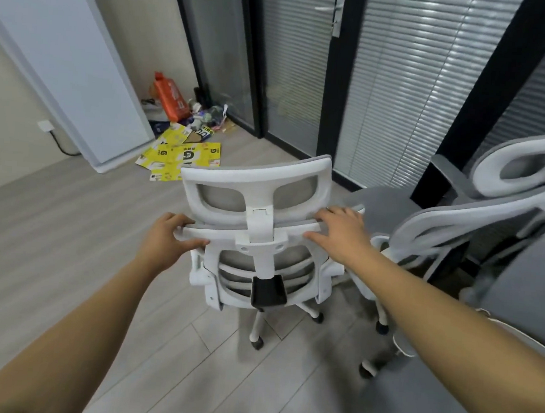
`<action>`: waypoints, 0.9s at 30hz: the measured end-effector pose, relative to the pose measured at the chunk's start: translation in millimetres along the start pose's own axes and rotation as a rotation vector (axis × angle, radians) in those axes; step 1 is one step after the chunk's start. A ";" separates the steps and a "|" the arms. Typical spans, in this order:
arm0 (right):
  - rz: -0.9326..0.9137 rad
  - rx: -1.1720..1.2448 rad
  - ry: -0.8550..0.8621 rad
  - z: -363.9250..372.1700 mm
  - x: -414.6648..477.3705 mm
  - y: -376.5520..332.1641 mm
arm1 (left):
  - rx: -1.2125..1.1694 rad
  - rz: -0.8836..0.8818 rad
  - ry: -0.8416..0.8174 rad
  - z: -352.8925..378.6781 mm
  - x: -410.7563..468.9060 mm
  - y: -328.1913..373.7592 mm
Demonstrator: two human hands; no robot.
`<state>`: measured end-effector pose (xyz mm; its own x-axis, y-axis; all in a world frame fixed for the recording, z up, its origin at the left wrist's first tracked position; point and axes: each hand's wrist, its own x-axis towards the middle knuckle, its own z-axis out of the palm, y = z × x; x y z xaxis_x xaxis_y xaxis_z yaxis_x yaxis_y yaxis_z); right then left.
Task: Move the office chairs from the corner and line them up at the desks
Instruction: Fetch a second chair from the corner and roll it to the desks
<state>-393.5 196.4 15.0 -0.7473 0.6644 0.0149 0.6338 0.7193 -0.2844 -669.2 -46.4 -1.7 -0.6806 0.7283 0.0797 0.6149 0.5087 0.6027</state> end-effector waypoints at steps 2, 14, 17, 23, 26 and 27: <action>0.048 0.000 0.016 6.1 -7.9 -21.1 | -0.008 0.050 -0.008 -7.3 7.1 -20.9; 0.277 -0.013 -0.035 19.8 -40.5 -117.7 | 0.008 0.255 -0.013 -34.1 12.8 -97.9; 0.291 -0.027 -0.054 28.2 -60.1 -145.8 | -0.003 0.324 -0.018 -49.8 8.1 -122.6; 0.282 -0.047 0.049 55.6 -120.6 -213.6 | 0.039 0.439 -0.095 -94.7 -12.7 -161.2; 0.282 -0.022 0.108 68.8 -152.6 -242.4 | 0.104 0.467 -0.158 -114.8 -27.6 -178.5; 0.285 -0.023 0.134 75.8 -164.7 -251.6 | 0.126 0.475 -0.178 -120.8 -34.1 -185.1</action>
<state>-445.0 -109.3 11.4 -0.5068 0.8597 0.0641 0.8195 0.5035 -0.2739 -807.9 -220.9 -20.1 -0.2432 0.9535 0.1782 0.8901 0.1463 0.4317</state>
